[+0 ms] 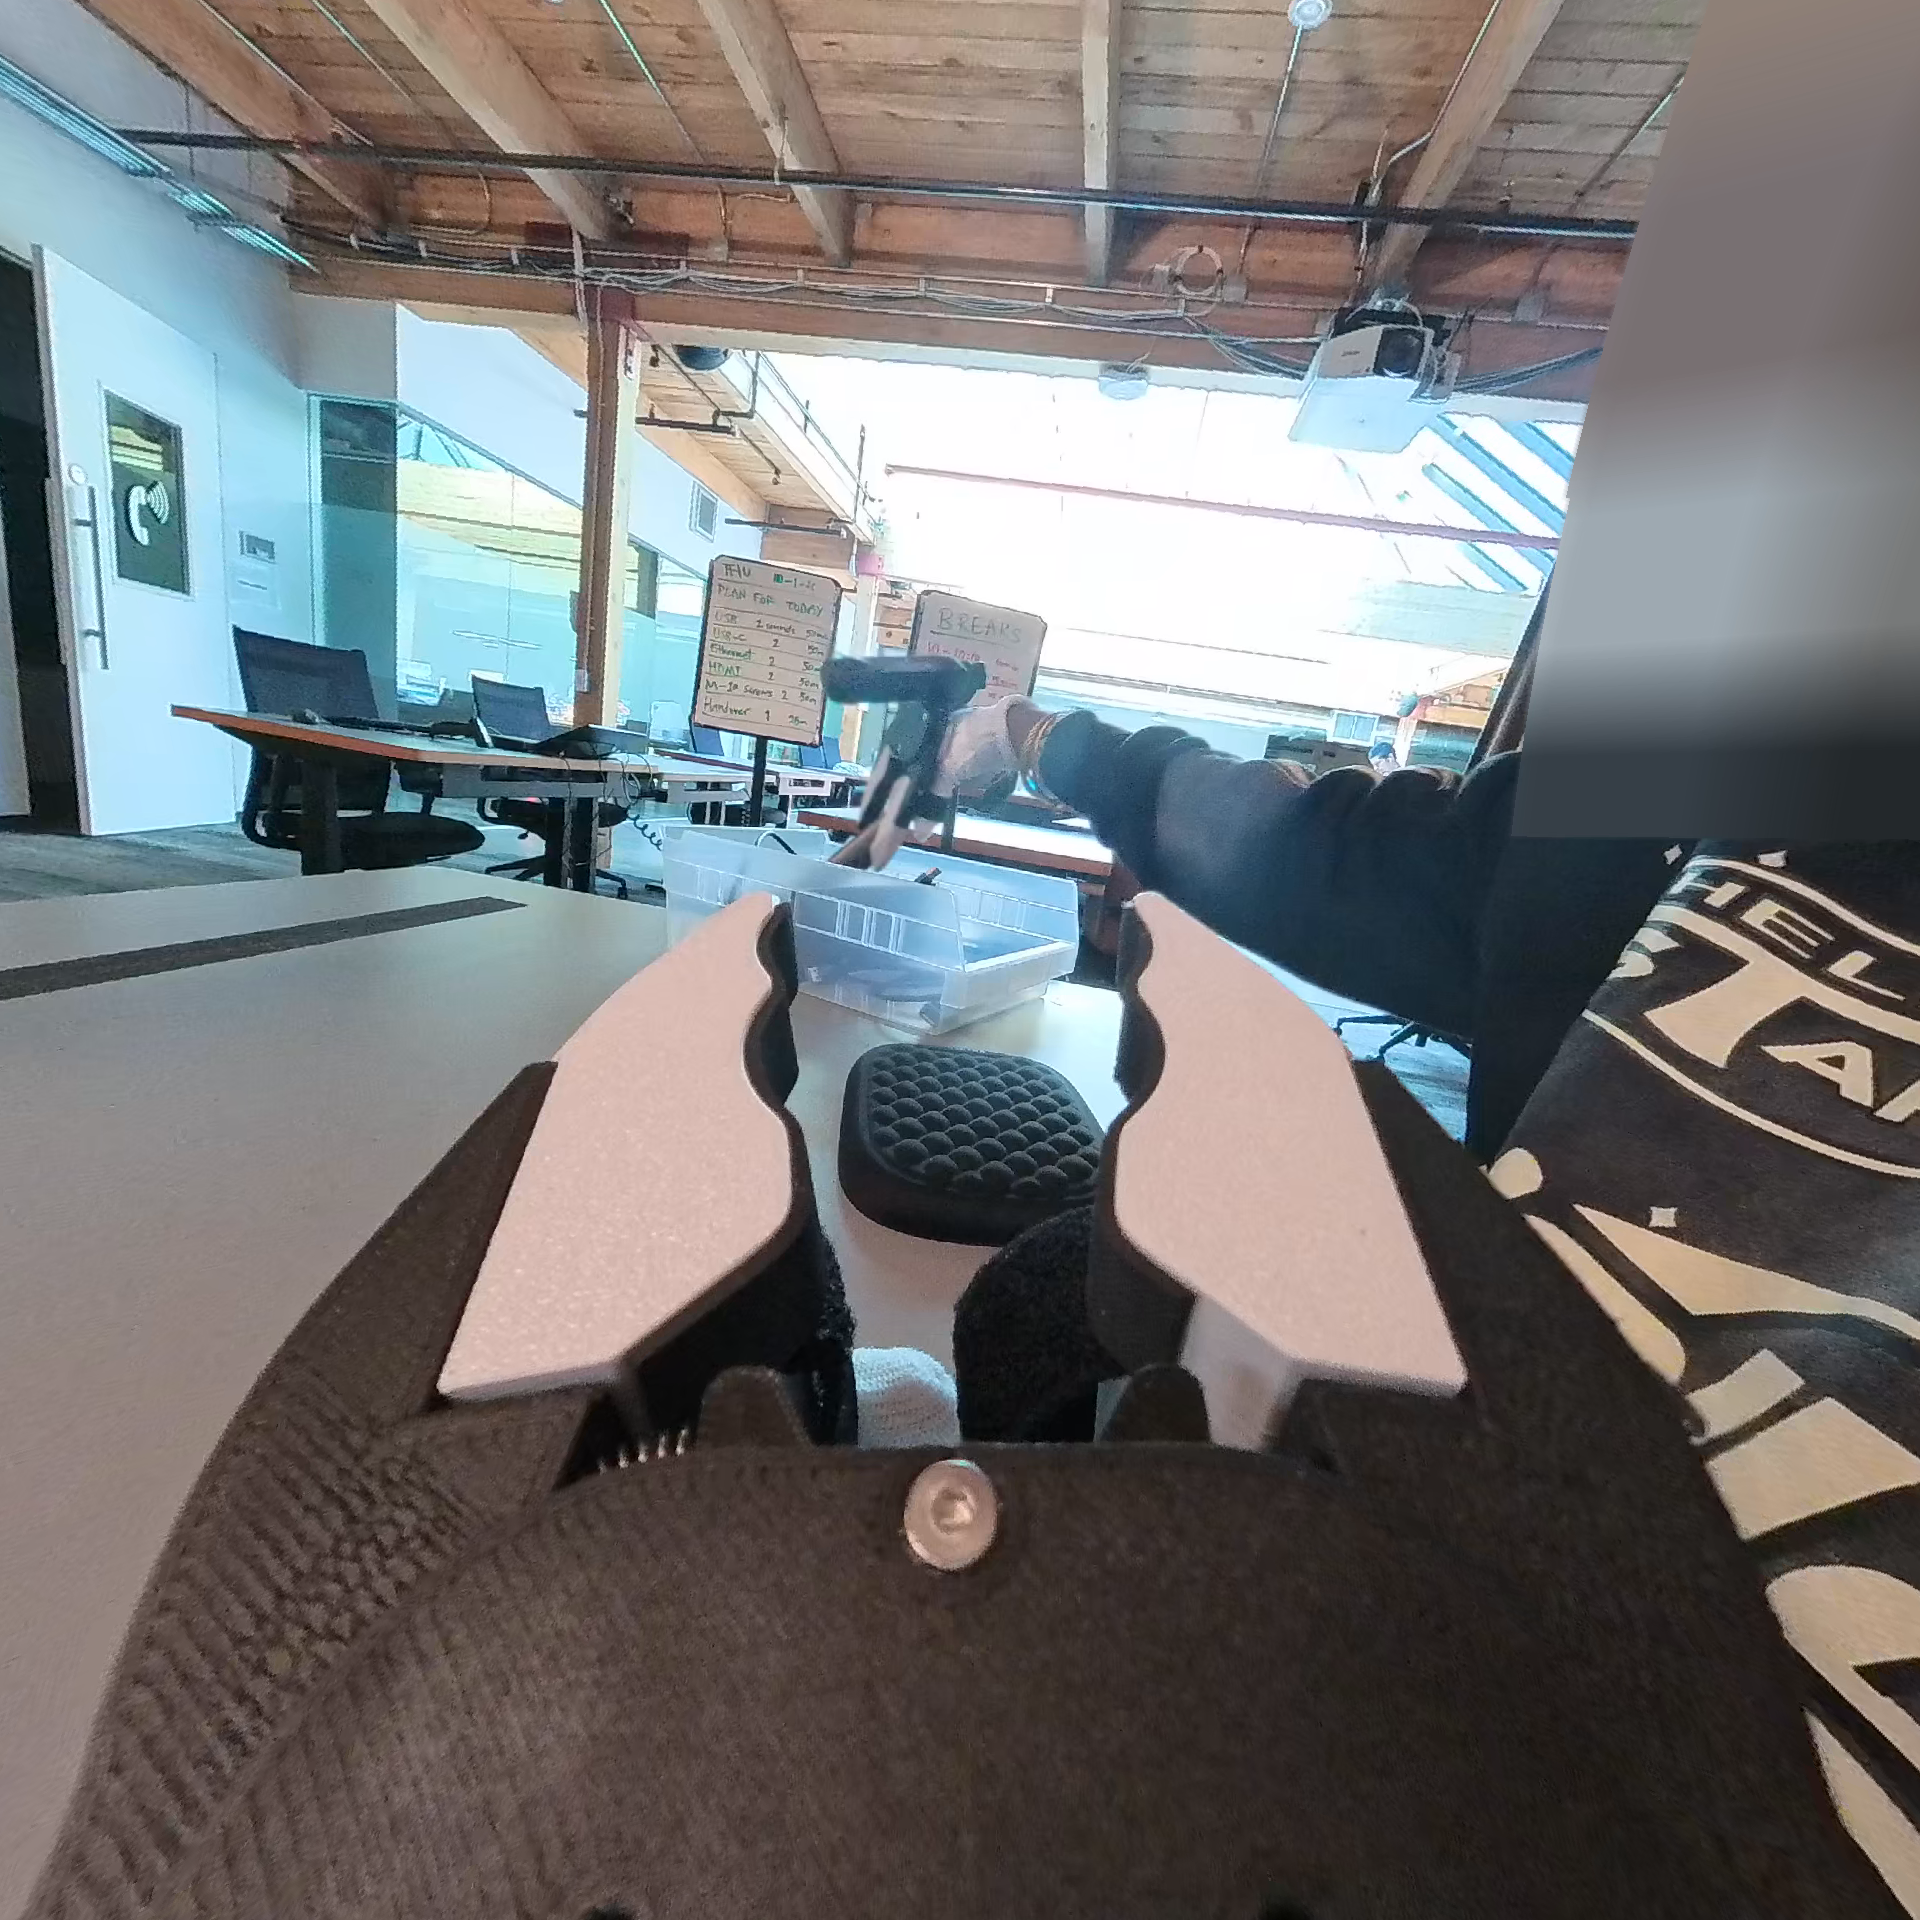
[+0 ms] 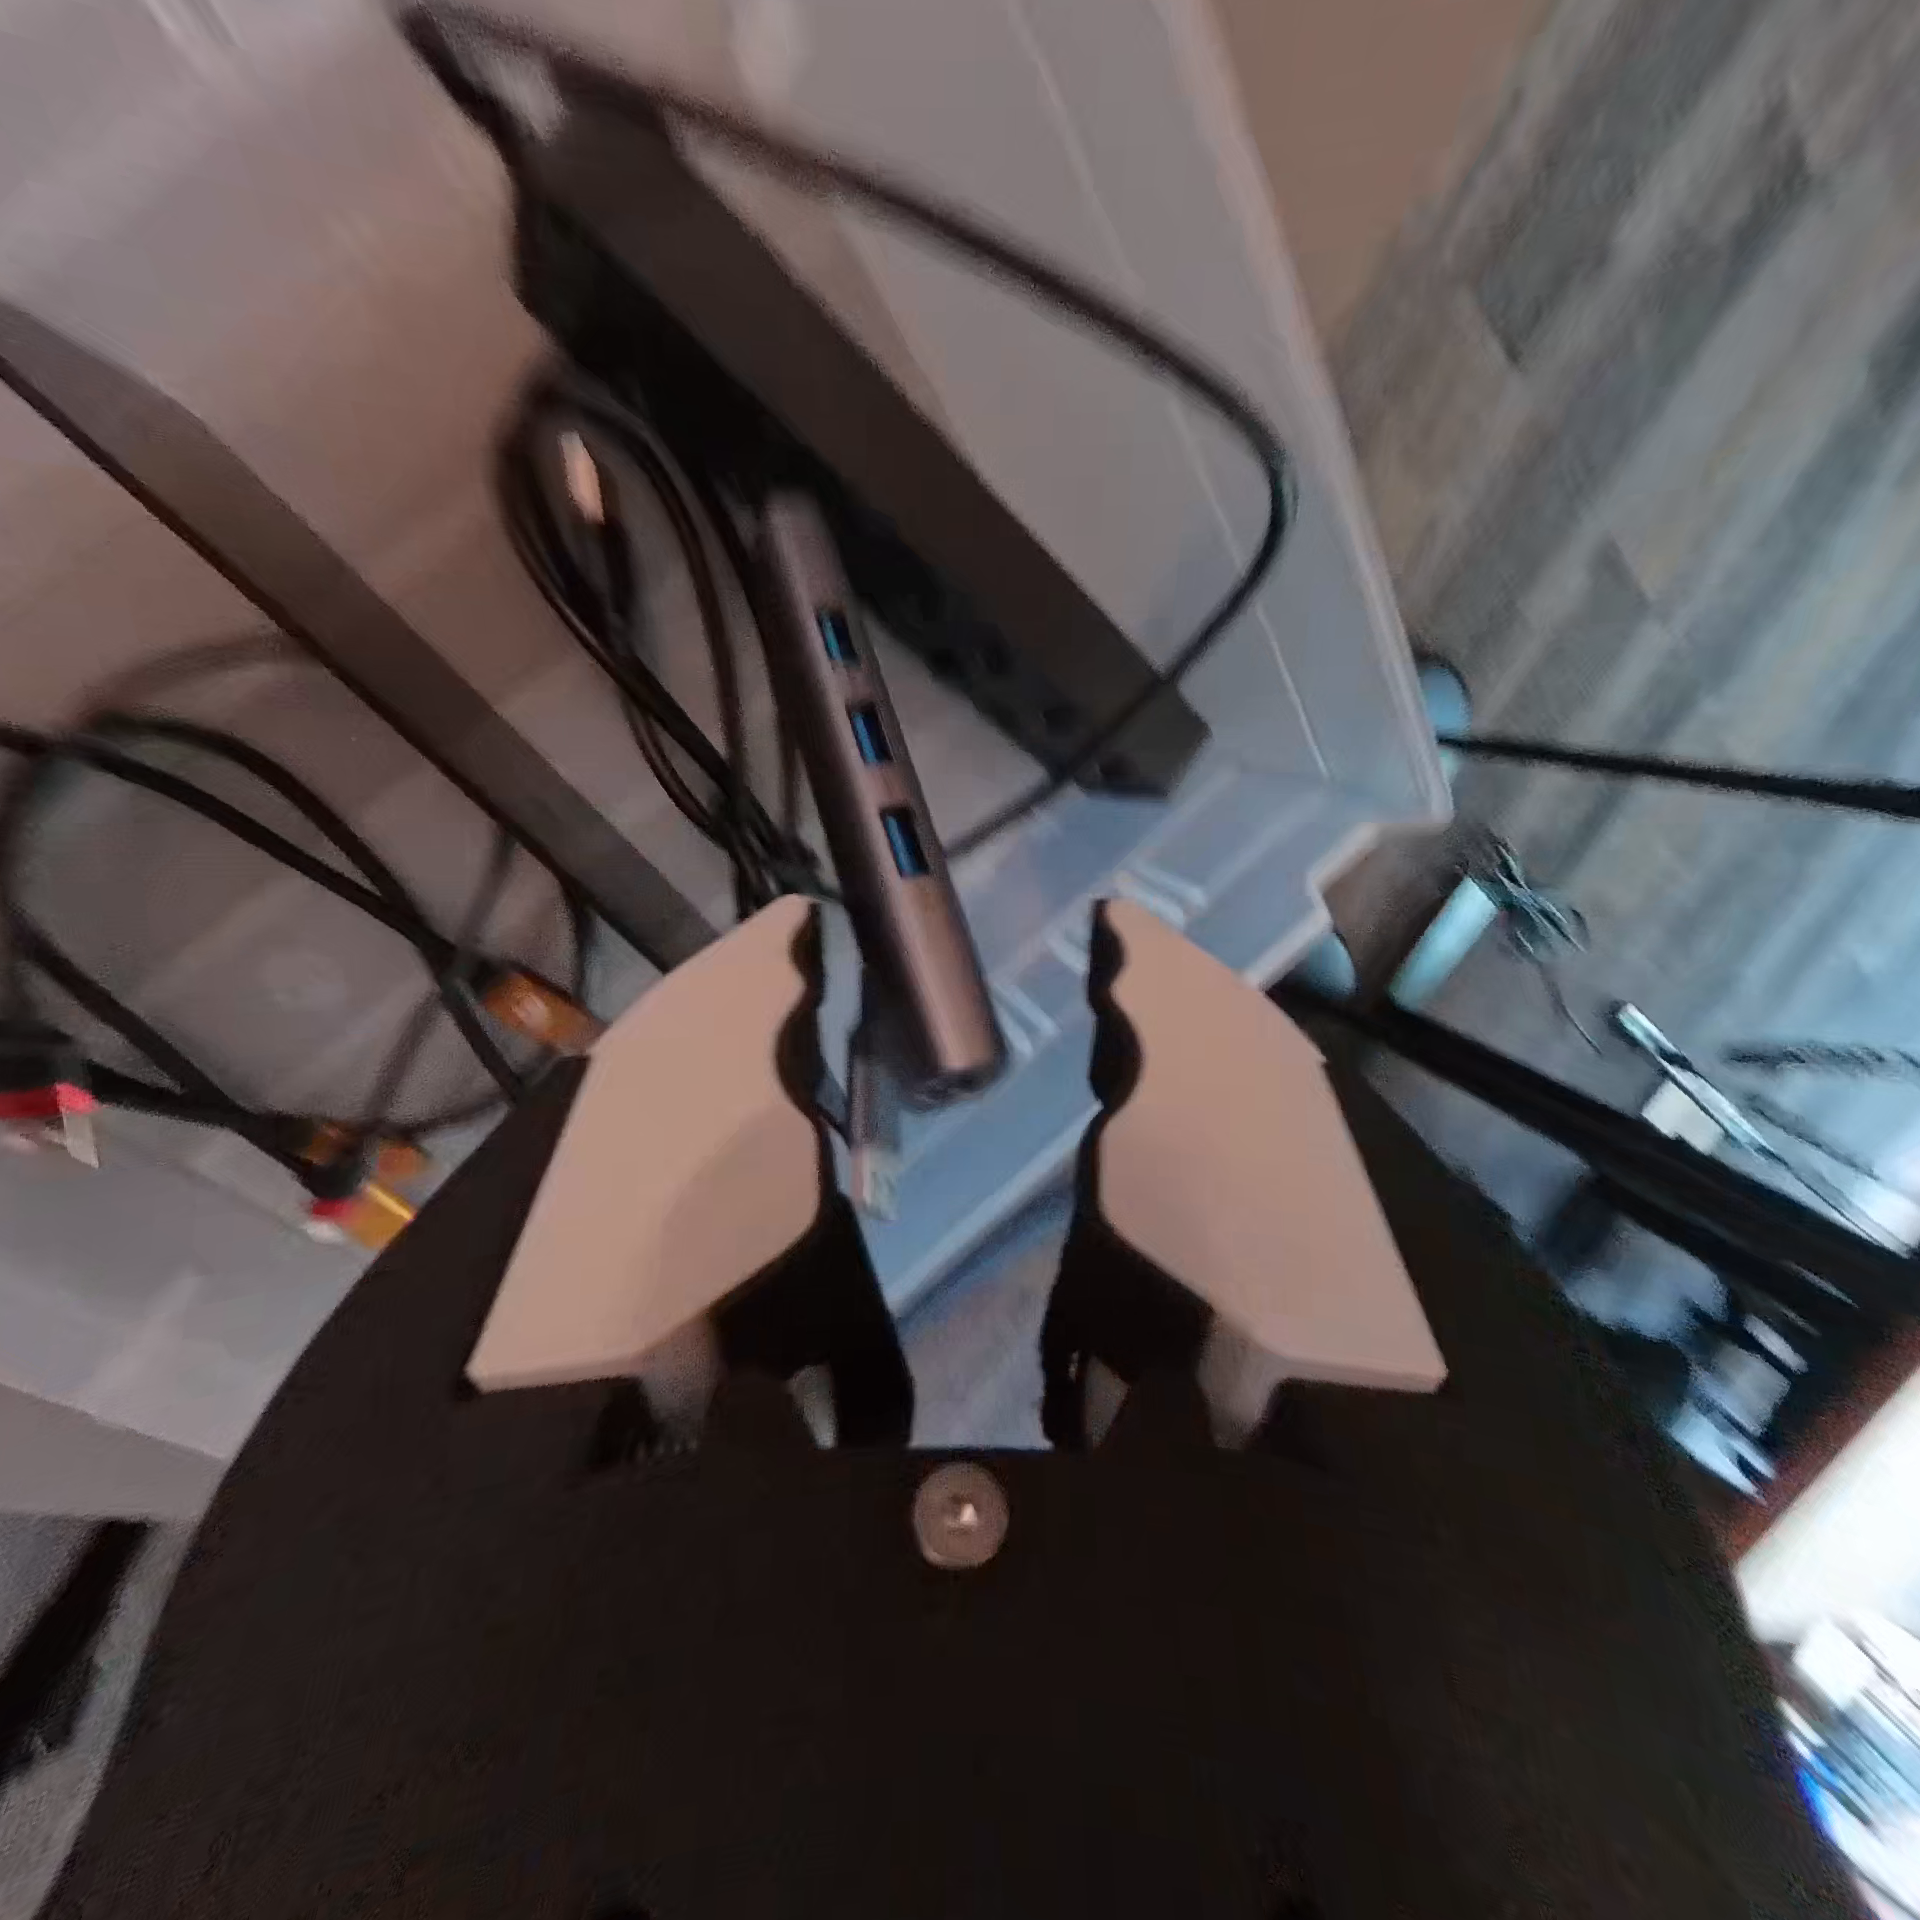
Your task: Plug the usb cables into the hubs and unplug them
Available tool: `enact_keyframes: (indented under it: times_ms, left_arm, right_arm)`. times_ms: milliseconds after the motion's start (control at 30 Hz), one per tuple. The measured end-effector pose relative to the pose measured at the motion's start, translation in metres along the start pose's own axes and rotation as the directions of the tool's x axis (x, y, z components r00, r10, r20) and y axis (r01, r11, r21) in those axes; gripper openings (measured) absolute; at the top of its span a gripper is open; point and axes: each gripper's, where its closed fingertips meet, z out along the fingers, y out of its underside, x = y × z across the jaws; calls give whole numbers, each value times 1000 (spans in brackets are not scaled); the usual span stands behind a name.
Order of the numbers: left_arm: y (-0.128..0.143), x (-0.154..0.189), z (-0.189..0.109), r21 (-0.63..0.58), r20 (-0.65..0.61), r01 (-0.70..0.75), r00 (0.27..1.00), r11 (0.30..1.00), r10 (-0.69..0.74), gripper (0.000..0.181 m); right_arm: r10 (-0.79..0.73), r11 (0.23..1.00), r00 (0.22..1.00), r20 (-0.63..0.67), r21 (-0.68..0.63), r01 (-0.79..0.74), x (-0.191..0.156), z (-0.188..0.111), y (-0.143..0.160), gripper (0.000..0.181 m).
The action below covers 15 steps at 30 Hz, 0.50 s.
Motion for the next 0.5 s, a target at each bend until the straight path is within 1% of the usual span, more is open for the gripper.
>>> enact_keyframes:
  times_ms: [33,67,100,133,167,200,233,267,300,333,367,400,433,467,500]
  left_arm:
    - [0,0,0,-1,1,-2,1000,1000,2,59]
    - [0,0,0,-1,2,-4,1000,1000,4,59]
    - [0,0,0,-2,5,-6,1000,1000,6,59]
    - [0,-1,0,-5,11,-10,1000,1000,10,59]
    - [1,-2,0,-11,18,-14,1000,1000,15,59]
    - [1,-3,0,-14,28,-23,999,1000,23,59]
    - [0,-4,0,-10,38,-36,999,999,36,59]
    - [-1,-4,0,-3,47,-53,997,999,53,59]
    - [-2,-5,0,7,57,-74,996,997,74,60]
    - [-4,-6,0,20,68,-97,993,995,96,60]
    - [-6,-6,-1,36,83,-120,990,992,117,62]
    - [-9,-8,-2,52,99,-142,986,989,136,64]
    - [-11,-10,-4,64,119,-162,981,985,153,65]
    - [-13,-12,-5,72,139,-176,976,982,165,66]
    - [-15,-12,-7,82,148,-181,975,980,168,67]
  right_arm:
    - [-25,998,999,-34,-53,23,4,0,9,58]
    - [-24,999,999,-44,-31,23,4,-3,8,67]
    - [14,998,1000,-27,67,-12,-1,-9,-4,79]
    - [76,972,997,17,223,-78,-10,-20,-23,95]
    - [148,901,987,67,401,-163,-17,-39,-44,111]
    - [211,790,970,120,563,-242,-23,-63,-62,121]
    - [260,656,950,171,691,-304,-32,-90,-74,122]
    - [285,519,934,213,785,-338,-45,-114,-80,121]
    - [287,402,928,239,849,-343,-61,-134,-82,118]
    - [274,323,930,245,887,-329,-80,-147,-81,113]
    - [252,290,940,231,908,-301,-101,-153,-79,108]
    - [224,305,951,214,911,-277,-121,-150,-77,106]
    - [196,365,957,215,890,-275,-141,-140,-74,103]
    - [147,451,959,241,847,-282,-162,-127,-70,103]
    - [90,564,956,281,776,-282,-181,-112,-65,103]
